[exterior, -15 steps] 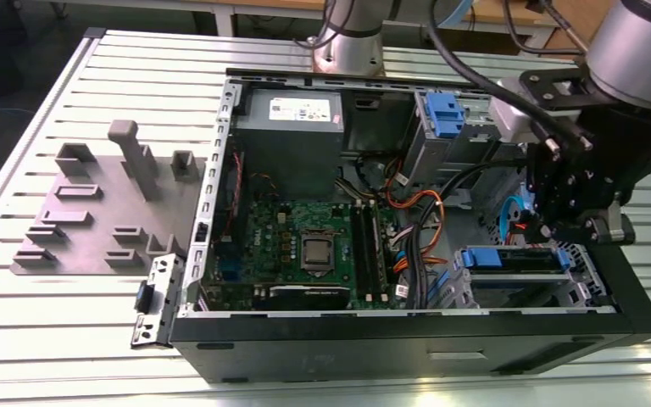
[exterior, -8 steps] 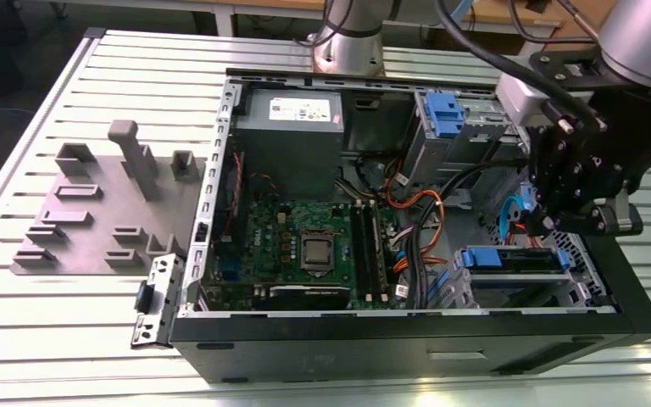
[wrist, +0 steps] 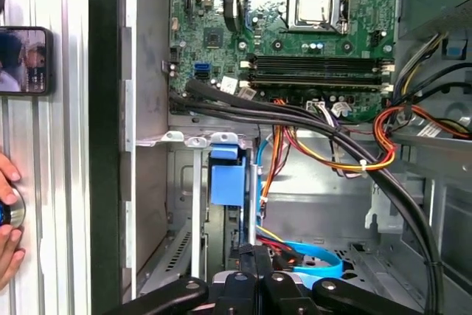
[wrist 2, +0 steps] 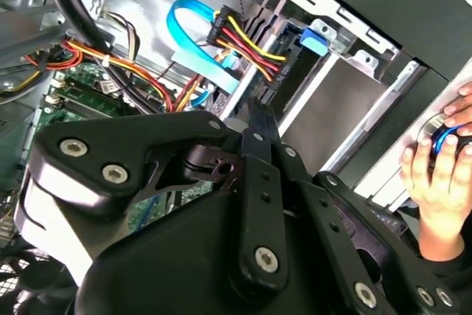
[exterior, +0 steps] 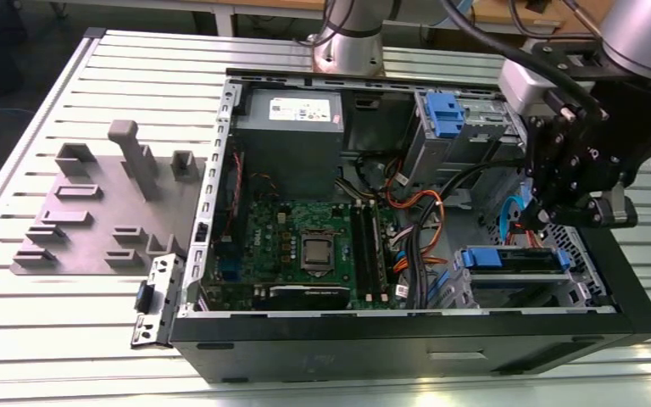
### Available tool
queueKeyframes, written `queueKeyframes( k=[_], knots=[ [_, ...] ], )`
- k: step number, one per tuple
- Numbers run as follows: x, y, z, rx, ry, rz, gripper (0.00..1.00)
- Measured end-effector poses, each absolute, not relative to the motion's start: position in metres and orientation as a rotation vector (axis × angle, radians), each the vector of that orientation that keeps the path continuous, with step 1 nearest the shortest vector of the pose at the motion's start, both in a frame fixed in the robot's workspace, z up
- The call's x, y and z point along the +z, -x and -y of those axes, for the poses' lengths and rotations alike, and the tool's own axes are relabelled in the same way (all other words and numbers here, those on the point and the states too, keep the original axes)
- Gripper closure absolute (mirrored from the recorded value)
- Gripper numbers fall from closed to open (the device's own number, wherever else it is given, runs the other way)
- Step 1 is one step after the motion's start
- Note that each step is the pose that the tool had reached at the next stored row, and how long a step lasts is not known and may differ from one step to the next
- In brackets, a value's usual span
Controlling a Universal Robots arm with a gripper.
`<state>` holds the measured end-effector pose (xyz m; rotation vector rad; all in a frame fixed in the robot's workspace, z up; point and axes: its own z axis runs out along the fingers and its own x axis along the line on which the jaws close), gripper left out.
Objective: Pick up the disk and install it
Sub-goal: 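Insert the second disk wire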
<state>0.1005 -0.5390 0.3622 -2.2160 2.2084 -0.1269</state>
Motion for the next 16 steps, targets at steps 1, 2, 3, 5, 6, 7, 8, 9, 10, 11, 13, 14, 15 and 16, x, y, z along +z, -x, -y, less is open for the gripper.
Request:
queueKeyframes(
  k=[1, 2, 3, 5, 6, 7, 8, 9, 10, 11, 13, 14, 15, 16],
  knots=[
    [0.362, -0.101, 0.538, -0.126, 2.216, -2.209, 0.89],
    [0.363, -0.101, 0.537, -0.126, 2.216, -2.209, 0.89],
    [0.364, -0.101, 0.536, -0.126, 2.216, -2.209, 0.89],
    [0.365, -0.101, 0.534, -0.124, 2.217, -2.210, 0.89],
    [0.366, -0.102, 0.533, -0.122, 2.218, -2.211, 0.89],
    [0.366, -0.102, 0.533, -0.118, 2.220, -2.213, 0.89],
    [0.366, -0.103, 0.532, -0.114, 2.222, -2.215, 0.89],
    [0.366, -0.104, 0.532, -0.107, 2.225, -2.218, 0.89],
    [0.366, -0.105, 0.531, -0.101, 2.228, -2.221, 0.89],
    [0.366, -0.106, 0.530, -0.095, 2.231, -2.224, 0.89],
    [0.366, -0.107, 0.528, -0.083, 2.236, -2.230, 0.89],
    [0.366, -0.108, 0.527, -0.079, 2.238, -2.232, 0.89],
    [0.366, -0.109, 0.526, -0.074, 2.240, -2.235, 0.89],
    [0.366, -0.109, 0.526, -0.071, 2.240, -2.238, 0.89]
  ],
)
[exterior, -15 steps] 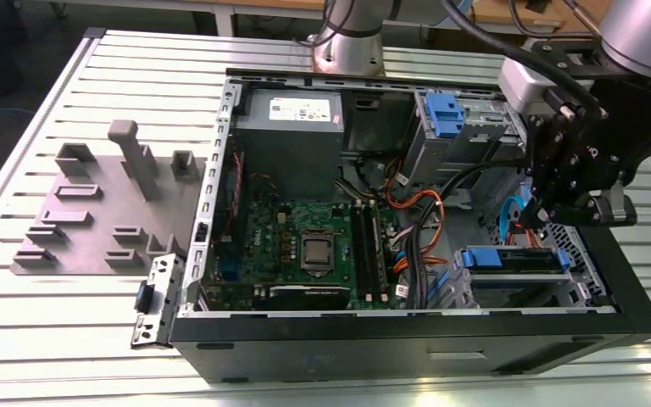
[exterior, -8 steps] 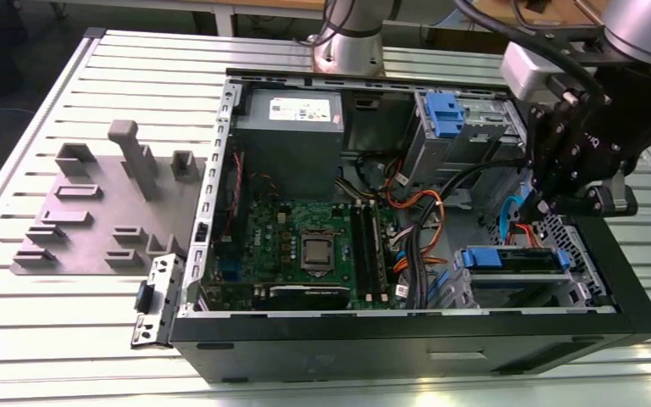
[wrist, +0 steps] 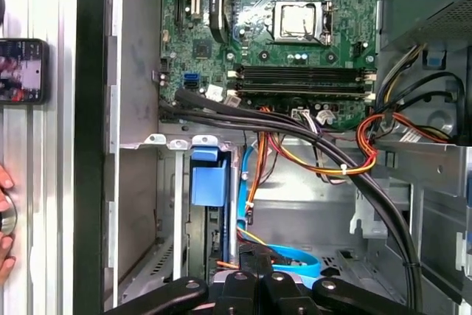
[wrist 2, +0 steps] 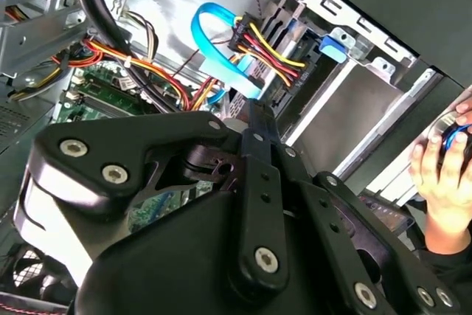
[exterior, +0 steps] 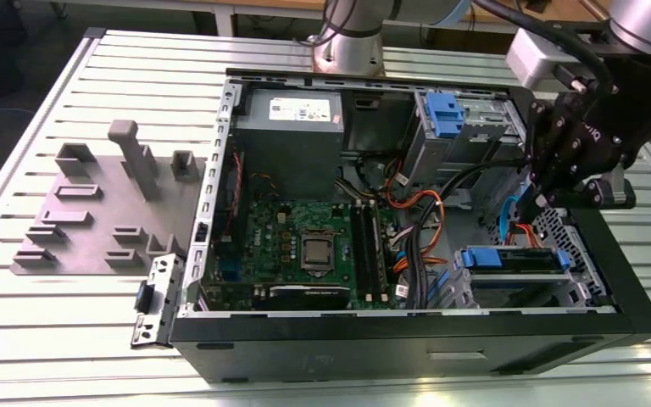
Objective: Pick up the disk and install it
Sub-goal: 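Insert the second disk wire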
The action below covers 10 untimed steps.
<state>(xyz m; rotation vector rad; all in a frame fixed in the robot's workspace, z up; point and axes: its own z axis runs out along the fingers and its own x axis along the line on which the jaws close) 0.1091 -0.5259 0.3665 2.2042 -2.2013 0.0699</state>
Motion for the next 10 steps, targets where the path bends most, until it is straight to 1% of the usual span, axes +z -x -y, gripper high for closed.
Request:
queueKeyframes(
  k=[10],
  knots=[
    [0.3662, -0.1133, 0.5236, 0.057, -2.188, 2.192, 0.89]
  ],
)
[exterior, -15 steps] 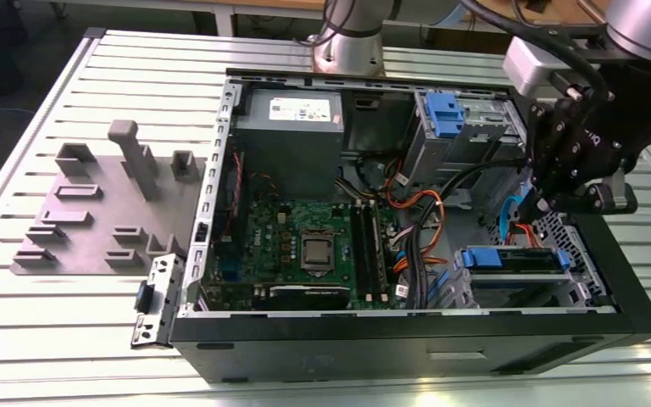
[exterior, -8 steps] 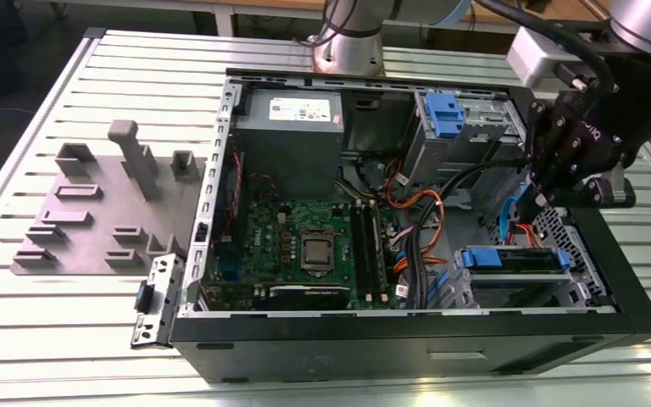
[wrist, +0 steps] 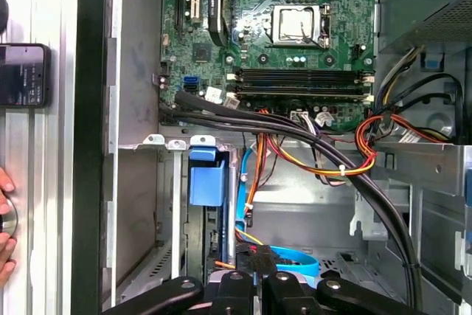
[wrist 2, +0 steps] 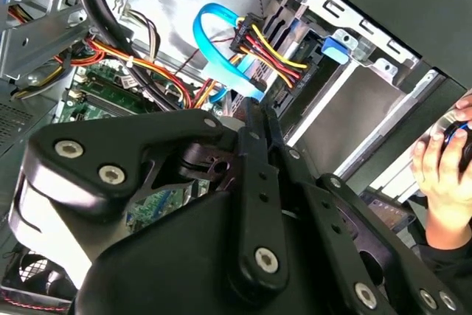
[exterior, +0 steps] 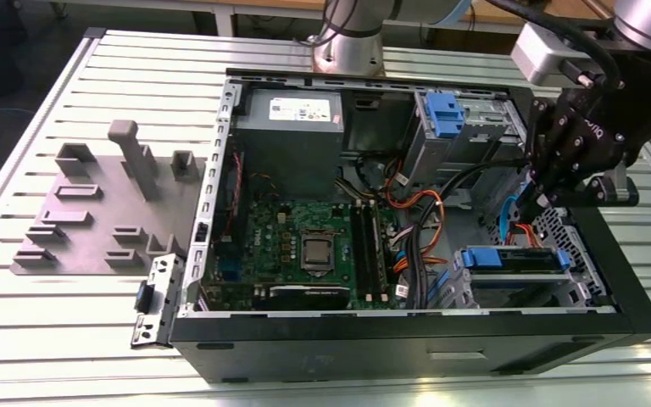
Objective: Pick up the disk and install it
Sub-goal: 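Insert the second disk wire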
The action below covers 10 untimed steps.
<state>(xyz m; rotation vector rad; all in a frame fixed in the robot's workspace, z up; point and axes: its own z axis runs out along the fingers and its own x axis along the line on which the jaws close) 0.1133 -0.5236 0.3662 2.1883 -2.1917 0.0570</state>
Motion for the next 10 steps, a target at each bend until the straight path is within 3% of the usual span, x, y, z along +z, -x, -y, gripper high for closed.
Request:
queueKeyframes(
  k=[1, 10],
  knots=[
    [0.3661, -0.1133, 0.5236, 0.058, -2.188, 2.191, 0.83],
    [0.3624, -0.1133, 0.5236, 0.054, -2.186, 2.189, 0.81]
  ],
)
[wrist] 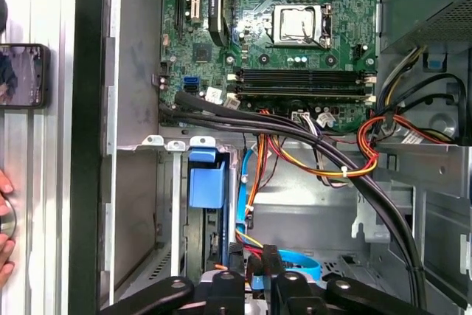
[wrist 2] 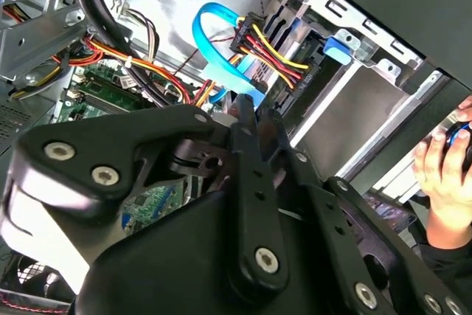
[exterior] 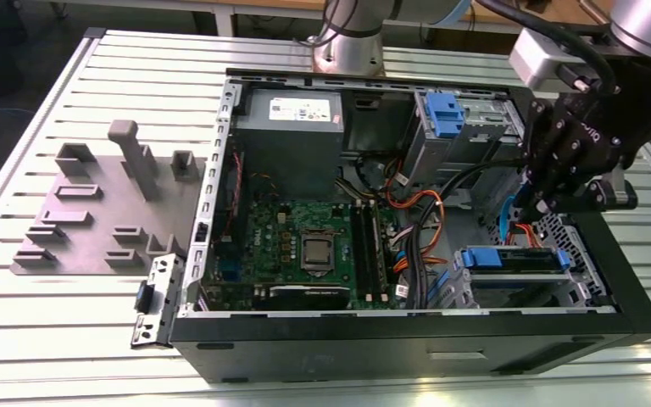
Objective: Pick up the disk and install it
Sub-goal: 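Insert the second disk wire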
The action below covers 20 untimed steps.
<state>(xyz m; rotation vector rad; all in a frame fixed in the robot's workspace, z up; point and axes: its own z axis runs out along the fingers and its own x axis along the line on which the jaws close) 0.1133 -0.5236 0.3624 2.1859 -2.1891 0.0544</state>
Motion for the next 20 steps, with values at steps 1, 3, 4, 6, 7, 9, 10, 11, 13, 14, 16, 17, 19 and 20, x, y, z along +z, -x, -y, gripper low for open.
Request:
queueKeyframes(
  k=[1, 3, 4, 6, 7, 9, 10, 11, 13, 14, 16, 17, 19, 20],
  knots=[
    [0.362, -0.113, 0.524, 0.054, -2.186, 2.189, 0.75],
    [0.362, -0.113, 0.524, 0.052, -2.185, 2.188, 0.75],
    [0.361, -0.113, 0.524, 0.051, -2.185, 2.188, 0.75],
    [0.360, -0.114, 0.524, 0.049, -2.184, 2.187, 0.75],
    [0.360, -0.114, 0.524, 0.049, -2.183, 2.186, 0.75],
    [0.359, -0.114, 0.524, 0.047, -2.183, 2.186, 0.75],
    [0.359, -0.114, 0.524, 0.045, -2.182, 2.185, 0.75],
    [0.358, -0.114, 0.524, 0.044, -2.182, 2.184, 0.75],
    [0.356, -0.115, 0.523, 0.041, -2.180, 2.182, 0.75],
    [0.355, -0.115, 0.523, 0.039, -2.180, 2.182, 0.75],
    [0.354, -0.115, 0.523, 0.037, -2.179, 2.181, 0.75],
    [0.353, -0.115, 0.523, 0.036, -2.178, 2.180, 0.75],
    [0.352, -0.116, 0.523, 0.034, -2.177, 2.179, 0.75],
    [0.351, -0.116, 0.523, 0.033, -2.177, 2.179, 0.75]
  ],
)
